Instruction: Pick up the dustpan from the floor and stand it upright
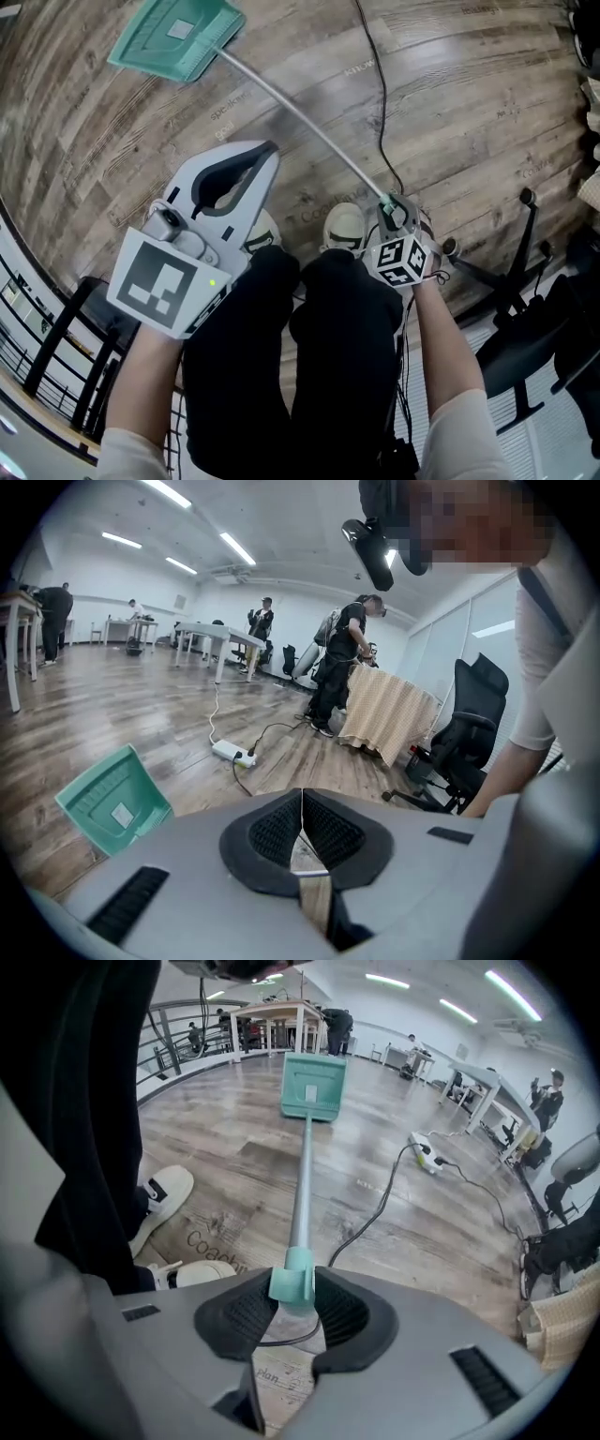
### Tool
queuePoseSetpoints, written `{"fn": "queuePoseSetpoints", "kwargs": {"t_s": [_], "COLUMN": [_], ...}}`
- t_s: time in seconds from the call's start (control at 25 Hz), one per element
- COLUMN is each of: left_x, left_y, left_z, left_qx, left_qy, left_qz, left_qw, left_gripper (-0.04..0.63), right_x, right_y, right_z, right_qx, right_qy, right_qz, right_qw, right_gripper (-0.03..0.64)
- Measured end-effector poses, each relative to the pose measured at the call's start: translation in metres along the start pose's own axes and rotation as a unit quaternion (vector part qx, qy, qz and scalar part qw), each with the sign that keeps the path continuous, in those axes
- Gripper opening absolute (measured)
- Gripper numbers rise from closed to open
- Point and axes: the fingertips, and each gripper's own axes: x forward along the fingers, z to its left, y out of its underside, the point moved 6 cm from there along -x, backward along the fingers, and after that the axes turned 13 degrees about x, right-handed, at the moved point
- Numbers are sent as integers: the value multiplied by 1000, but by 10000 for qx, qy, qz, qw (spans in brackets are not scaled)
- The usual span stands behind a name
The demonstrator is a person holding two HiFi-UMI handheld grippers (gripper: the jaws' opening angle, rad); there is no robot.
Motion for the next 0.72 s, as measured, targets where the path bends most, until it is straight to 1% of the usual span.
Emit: {"fn": "queuePoseSetpoints", "kwargs": {"t_s": [0.28, 0.4, 0.56, 0.72], "left_x": [-53, -83, -123, -160], "left_y": [-60, -89, -128, -161], "left_z": [-16, -23, -24, -32], "left_qx": [-134, -238, -503, -682], "left_qy": [38, -57, -270, -334], "left_qz": [89, 112, 72, 122], "left_qw": [9999, 9996, 9983, 9970], "left_gripper": [26, 26, 26, 26], "right_x": [-109, -158, -223, -284], "right_y": [-83, -117, -163, -201], "right_z": [-18, -19, -20, -18], "right_qx": [-213, -292, -367, -288], "right_qy": [-104, -163, -260, -446], "right_qz": [-603, -748, -843, -734], "right_qw": [9979, 9966, 9954, 9959], "right_gripper": [133, 132, 130, 126]}}
